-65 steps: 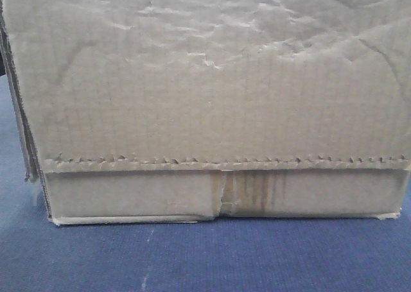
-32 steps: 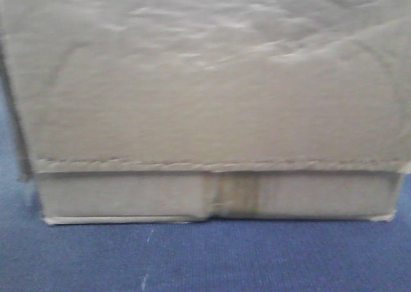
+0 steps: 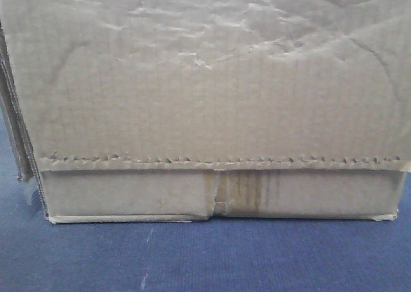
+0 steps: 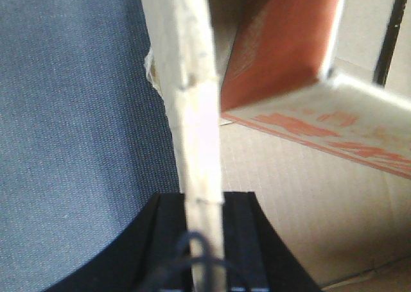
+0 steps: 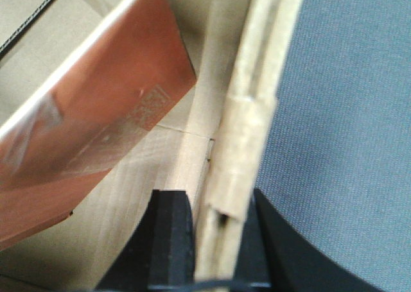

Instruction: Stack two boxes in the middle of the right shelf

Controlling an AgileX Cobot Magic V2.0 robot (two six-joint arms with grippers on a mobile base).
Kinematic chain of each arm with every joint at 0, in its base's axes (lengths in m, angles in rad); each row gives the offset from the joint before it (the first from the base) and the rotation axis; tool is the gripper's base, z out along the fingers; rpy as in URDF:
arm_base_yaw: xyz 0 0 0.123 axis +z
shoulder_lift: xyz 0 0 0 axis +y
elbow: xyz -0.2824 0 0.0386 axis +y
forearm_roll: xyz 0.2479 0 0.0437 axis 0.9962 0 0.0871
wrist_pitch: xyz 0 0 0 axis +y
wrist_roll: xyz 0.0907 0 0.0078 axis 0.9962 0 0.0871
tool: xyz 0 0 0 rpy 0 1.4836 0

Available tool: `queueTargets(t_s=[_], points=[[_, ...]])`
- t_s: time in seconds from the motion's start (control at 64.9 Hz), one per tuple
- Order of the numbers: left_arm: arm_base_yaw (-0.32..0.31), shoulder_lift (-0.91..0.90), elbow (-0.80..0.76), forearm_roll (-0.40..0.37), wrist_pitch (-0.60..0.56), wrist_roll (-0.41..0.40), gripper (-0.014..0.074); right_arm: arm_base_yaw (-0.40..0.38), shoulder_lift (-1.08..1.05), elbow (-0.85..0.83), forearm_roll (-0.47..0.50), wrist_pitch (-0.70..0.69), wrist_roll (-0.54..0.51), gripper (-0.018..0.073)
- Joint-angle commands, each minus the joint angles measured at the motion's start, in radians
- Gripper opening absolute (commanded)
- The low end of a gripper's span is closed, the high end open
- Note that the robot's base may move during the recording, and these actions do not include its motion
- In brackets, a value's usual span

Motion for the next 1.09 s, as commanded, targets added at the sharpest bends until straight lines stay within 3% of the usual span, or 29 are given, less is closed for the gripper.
queueTargets(t_s=[0.0,0.632,1.079], points=[[0.001,-0.035,-0.019,0.004,0.019,0.001,-0.0111,-0.008,-0.033,-0.018,-0.044,-0.015,-0.002,-0.0158],[0.001,-0.224,-0.44,0.006,0.043,0.001,-0.0111,-0.008,-0.169,-0.426,-0.006,0.041,-0.002,-0.0158],[0.001,-0.233,-0.457,0.029,0.071,0.001,-0.0111,-0.008,-0.174,-0.447,-0.001,0.039,-0.002,-0.0162]])
